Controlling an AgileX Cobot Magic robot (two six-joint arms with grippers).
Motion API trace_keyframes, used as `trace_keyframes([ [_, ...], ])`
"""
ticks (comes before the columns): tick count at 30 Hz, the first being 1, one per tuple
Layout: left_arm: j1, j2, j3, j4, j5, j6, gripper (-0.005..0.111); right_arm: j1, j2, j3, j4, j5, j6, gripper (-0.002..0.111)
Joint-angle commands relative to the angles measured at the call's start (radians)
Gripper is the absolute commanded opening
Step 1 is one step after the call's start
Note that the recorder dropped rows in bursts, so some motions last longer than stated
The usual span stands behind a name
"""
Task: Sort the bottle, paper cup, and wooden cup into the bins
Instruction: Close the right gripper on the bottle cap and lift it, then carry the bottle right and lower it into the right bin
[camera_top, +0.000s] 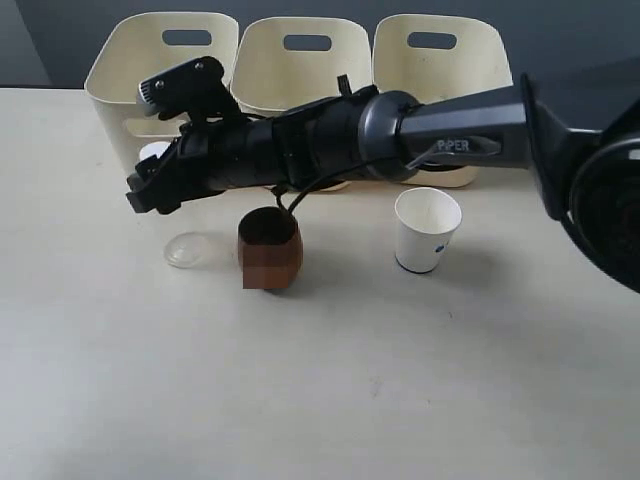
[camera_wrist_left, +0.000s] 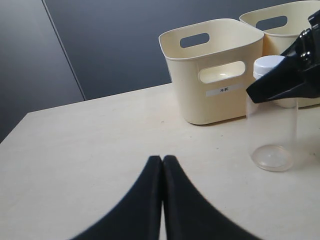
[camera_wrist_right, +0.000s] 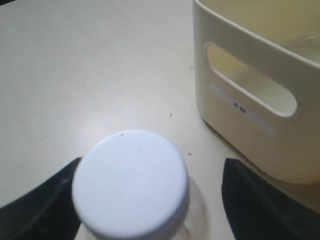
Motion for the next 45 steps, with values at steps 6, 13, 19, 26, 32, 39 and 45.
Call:
trace_keyframes([
  [6,-0.003,-0.005,0.001,0.002,-0.004,-0.002,0.0,-0.003,0.005,-0.008,0.003,0.021,0.036,0.016],
  [13,-0.003,-0.005,0.001,0.002,-0.004,-0.002,0.0,-0.003,-0.047,-0.008,0.003,0.059,0.065,0.0],
  [19,-0.003,-0.005,0.001,0.002,-0.004,-0.002,0.0,-0.003,-0.163,-0.008,-0.057,0.061,0.149,0.0],
  [26,-0.003,-0.005,0.001,0.002,-0.004,-0.002,0.0,-0.003,-0.273,-0.008,-0.567,0.076,0.558,0.0],
  [32,-0.003,-0.005,0.001,0.002,-0.004,-0.002,0.0,-0.005,-0.337,-0.008,-1.028,0.113,0.97,0.0],
  [39,-0.003,-0.005,0.001,0.002,-0.004,-0.002,0.0,-0.005,-0.392,-0.008,-1.505,0.138,1.415,0.0],
  [45,-0.003,-0.005,0.001,0.002,-0.006,-0.002,0.0,-0.005,-0.432,-0.008,-1.826,0.171,1.76,0.0],
])
